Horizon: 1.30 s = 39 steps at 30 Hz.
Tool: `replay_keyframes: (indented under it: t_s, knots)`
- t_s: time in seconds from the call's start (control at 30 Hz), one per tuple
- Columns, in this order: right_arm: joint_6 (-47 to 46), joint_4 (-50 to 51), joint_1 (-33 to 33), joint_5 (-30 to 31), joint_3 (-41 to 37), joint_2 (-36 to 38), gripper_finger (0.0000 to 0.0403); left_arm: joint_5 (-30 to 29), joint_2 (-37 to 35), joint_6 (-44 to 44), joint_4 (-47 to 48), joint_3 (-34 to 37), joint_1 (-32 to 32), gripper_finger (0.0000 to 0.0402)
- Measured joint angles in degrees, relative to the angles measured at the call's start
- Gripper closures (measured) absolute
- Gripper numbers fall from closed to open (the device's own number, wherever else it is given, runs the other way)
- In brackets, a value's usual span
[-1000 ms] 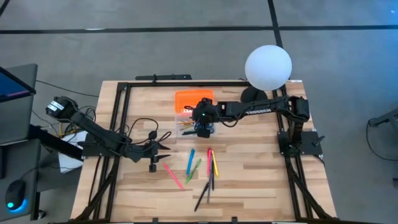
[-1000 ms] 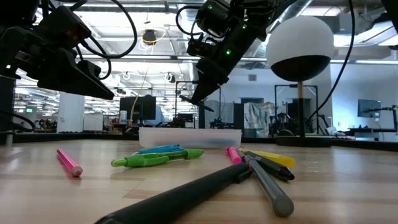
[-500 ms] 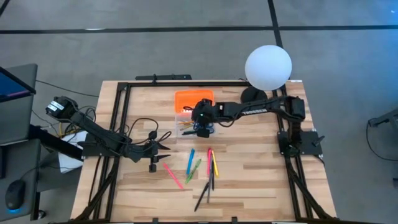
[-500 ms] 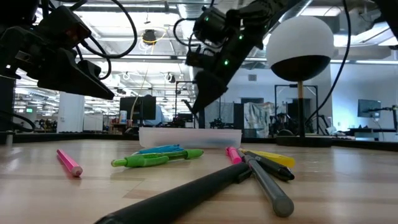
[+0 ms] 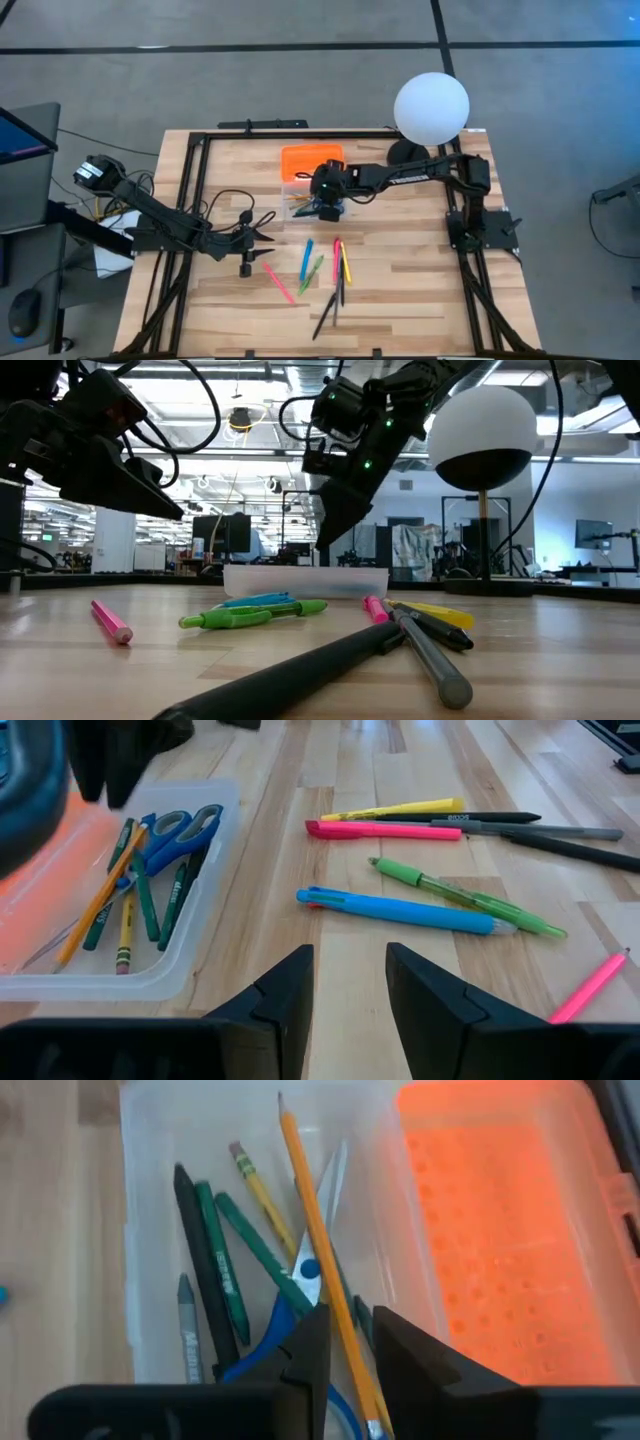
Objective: Pick & place school supplies into a supply box
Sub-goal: Put the pink pencil into the supply box
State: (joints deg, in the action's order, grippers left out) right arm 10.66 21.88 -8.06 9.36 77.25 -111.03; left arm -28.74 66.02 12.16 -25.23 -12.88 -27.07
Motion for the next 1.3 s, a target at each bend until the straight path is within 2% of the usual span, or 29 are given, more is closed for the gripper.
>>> replay_keyframes:
  t_s: [0.17, 0.37, 0.7, 0.93, 1.03, 1.17, 1.3]
  knots:
    - [-1.14, 4.78, 2.85, -0.31, 0.03, 3.16, 0.0326, 6.16, 0.00, 0.72, -0.02, 0.00, 0.00, 0.0278]
    - [0.15, 9.59, 11.18, -0.86, 0.03, 7.51, 0.0327, 15.45, 0.00, -2.92, -0.35, 0.00, -0.01, 0.0278]
    - [-3.73, 12.13, 24.97, 0.81, 0.03, 12.33, 0.0327, 24.96, 1.12, -10.04, -8.39, -0.02, 0.03, 0.0278]
    - [-6.67, 15.97, 32.09, 12.45, -0.03, 14.93, 0.0327, 25.44, 10.34, -11.87, -10.08, -3.42, 0.04, 0.0278]
    - [-8.89, 16.03, 33.30, 16.34, -2.83, 18.16, 0.0327, 26.10, 15.83, -13.45, -9.94, -6.28, 0.06, 0.0278]
    - [-12.19, 11.59, 33.65, 16.91, -9.64, 24.82, 0.0327, 28.52, 21.55, -15.80, -9.86, -9.63, 0.04, 0.0278]
    - [-12.31, 0.69, 35.20, 16.30, -18.78, 31.82, 0.0327, 28.48, 24.95, -16.90, -5.02, -12.77, 0.04, 0.0278]
